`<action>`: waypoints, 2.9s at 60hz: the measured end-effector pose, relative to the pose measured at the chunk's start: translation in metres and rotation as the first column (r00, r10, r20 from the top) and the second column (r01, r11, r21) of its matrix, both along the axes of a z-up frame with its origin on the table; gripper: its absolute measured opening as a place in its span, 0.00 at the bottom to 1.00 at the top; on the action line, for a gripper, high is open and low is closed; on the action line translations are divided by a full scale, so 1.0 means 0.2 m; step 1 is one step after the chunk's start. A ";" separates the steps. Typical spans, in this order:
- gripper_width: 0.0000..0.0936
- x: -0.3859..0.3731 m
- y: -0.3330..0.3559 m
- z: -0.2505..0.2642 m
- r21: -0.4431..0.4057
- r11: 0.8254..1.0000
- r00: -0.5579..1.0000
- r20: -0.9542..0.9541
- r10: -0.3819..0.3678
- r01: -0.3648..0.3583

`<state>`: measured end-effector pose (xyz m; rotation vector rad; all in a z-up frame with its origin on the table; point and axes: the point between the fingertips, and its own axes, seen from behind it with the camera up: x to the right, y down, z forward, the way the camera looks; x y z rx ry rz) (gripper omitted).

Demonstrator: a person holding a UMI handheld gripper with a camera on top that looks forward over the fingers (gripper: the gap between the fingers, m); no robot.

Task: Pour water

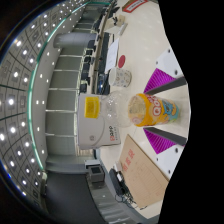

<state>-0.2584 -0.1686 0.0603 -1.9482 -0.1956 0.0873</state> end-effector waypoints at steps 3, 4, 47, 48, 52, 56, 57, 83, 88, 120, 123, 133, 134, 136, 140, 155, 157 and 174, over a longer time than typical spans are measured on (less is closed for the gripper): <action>0.61 0.01 0.03 0.00 0.008 1.000 1.000 -0.002 -0.010 0.010; 0.60 0.01 0.03 0.00 0.010 1.000 1.000 -0.006 -0.010 0.011; 0.43 -0.23 0.83 0.91 -0.039 0.994 0.359 -0.933 0.001 -0.104; 0.43 -0.22 0.86 0.91 -0.049 0.993 0.313 -0.950 -0.013 -0.107; 0.43 -0.18 0.97 0.91 -0.101 0.988 0.142 -0.986 -0.085 -0.115; 0.43 -0.12 1.07 0.88 -0.148 0.981 -0.041 -0.987 -0.154 -0.123; 0.43 -0.11 1.09 0.87 -0.160 0.979 -0.080 -0.982 -0.171 -0.126; 0.43 -0.04 1.26 0.57 -0.319 0.928 -0.452 -0.810 -0.373 -0.195; 0.43 -0.05 1.26 0.57 -0.316 0.928 -0.382 -0.847 -0.370 -0.197; 0.43 0.83 1.55 0.87 0.129 0.992 0.926 -0.375 0.035 0.015; 0.43 0.97 1.59 0.76 0.141 0.990 0.967 -0.252 0.023 0.014; 0.43 1.19 1.68 0.43 0.090 0.996 1.000 -0.026 0.002 0.001; 0.43 1.19 1.67 0.40 0.080 0.997 1.000 -0.022 0.002 0.000; 0.43 1.20 1.67 0.34 0.059 0.998 1.000 -0.024 0.001 0.000; 0.43 1.26 1.71 0.20 0.029 1.000 0.999 -0.033 0.001 0.000; 0.44 1.28 1.73 -0.01 -0.005 1.000 1.000 -0.030 0.009 -0.010; 0.45 1.28 1.72 -0.01 -0.003 1.000 1.000 -0.028 0.009 -0.009; 0.90 1.36 1.55 0.06 -0.086 0.995 0.998 -0.034 -0.055 0.052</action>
